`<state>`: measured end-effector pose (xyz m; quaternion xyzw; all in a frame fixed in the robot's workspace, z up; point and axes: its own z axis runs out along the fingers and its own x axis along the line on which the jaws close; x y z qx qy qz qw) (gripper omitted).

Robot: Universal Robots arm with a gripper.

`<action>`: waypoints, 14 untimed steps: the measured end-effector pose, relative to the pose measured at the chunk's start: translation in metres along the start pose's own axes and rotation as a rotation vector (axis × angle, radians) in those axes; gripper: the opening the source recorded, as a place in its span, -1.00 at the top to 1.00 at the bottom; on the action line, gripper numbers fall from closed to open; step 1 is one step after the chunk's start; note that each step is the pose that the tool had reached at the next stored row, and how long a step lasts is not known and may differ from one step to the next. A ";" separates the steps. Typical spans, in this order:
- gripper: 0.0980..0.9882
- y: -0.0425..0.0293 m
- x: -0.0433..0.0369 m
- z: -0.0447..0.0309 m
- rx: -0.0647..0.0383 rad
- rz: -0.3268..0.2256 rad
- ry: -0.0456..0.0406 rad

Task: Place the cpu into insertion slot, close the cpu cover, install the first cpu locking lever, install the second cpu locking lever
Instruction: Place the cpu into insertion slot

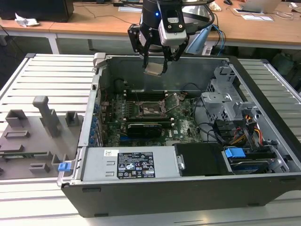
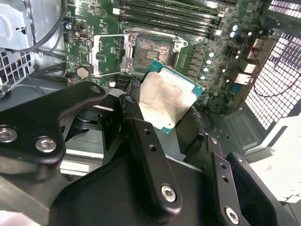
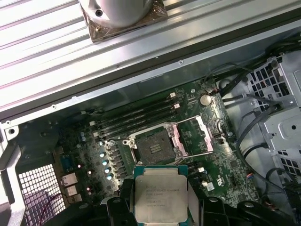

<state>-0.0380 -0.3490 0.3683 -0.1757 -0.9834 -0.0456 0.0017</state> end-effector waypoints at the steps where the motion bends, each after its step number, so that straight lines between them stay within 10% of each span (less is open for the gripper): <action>1: 0.00 0.0000 0.0000 0.0000 0.000 0.003 -0.0003; 14: 0.00 0.0000 0.0000 0.0006 -0.001 0.054 -0.0049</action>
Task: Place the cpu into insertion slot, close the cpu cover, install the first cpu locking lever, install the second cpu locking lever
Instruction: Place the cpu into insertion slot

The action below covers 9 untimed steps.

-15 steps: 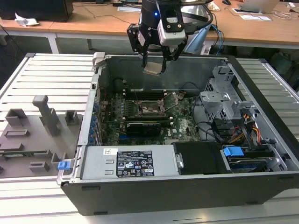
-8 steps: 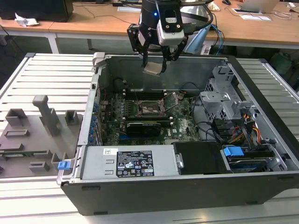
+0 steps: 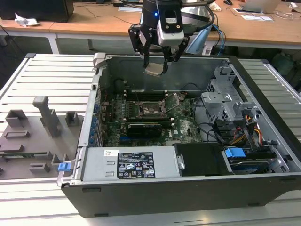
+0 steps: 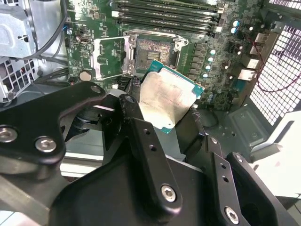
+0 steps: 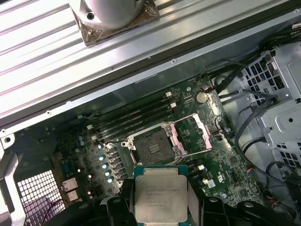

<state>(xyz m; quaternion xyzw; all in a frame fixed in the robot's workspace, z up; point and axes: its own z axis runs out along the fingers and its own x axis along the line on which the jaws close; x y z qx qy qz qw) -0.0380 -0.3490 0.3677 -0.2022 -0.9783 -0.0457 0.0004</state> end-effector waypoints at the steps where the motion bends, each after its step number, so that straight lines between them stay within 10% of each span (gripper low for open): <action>1: 0.00 0.0000 0.0000 0.0000 0.000 0.003 -0.0003; 9: 0.00 -0.0001 0.0000 0.0008 -0.001 0.045 -0.0040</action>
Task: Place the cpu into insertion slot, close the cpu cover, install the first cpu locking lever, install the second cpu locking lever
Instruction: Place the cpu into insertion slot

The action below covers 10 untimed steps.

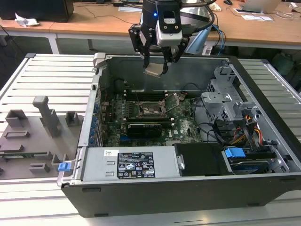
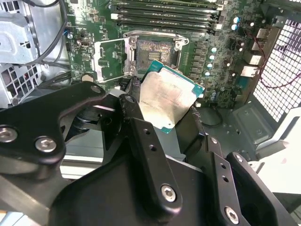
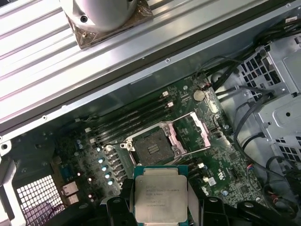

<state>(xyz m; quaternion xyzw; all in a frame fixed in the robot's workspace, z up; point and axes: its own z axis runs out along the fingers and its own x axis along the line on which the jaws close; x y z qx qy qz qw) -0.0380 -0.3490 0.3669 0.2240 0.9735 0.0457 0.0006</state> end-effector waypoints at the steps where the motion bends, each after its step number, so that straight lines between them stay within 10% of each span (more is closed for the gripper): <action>1: 0.00 0.0000 0.0000 0.0002 0.000 0.008 -0.0008; 10: 0.00 -0.0001 0.0000 0.0009 -0.001 0.054 -0.0049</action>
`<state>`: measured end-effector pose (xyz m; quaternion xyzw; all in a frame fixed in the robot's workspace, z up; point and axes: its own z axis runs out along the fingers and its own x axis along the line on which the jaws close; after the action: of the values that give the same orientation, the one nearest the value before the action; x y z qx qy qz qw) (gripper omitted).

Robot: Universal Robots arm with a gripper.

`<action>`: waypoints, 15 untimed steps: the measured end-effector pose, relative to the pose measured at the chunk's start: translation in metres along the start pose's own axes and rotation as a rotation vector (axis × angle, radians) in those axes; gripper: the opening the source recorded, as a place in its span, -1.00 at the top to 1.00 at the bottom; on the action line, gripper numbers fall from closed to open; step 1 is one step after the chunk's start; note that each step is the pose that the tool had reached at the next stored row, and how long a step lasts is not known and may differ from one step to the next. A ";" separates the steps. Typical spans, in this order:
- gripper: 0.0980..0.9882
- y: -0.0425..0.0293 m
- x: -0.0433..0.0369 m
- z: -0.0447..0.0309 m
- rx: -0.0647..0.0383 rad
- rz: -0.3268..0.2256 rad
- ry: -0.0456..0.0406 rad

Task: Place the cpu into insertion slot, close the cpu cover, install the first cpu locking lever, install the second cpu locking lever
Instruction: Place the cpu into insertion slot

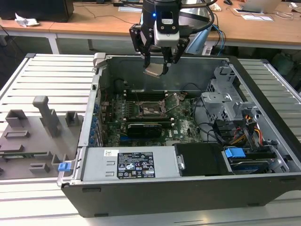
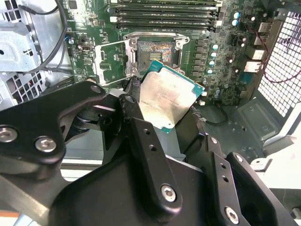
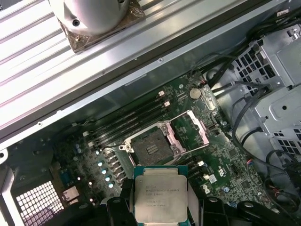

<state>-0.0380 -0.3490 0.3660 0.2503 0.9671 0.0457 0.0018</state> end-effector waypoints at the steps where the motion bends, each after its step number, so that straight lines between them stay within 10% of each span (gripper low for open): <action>1: 0.00 0.0000 0.0000 0.0001 0.000 0.005 -0.0005; 15: 0.00 -0.0001 0.0000 0.0013 -0.001 0.063 -0.0057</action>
<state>-0.0380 -0.3490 0.3647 0.2808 0.9587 0.0456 0.0033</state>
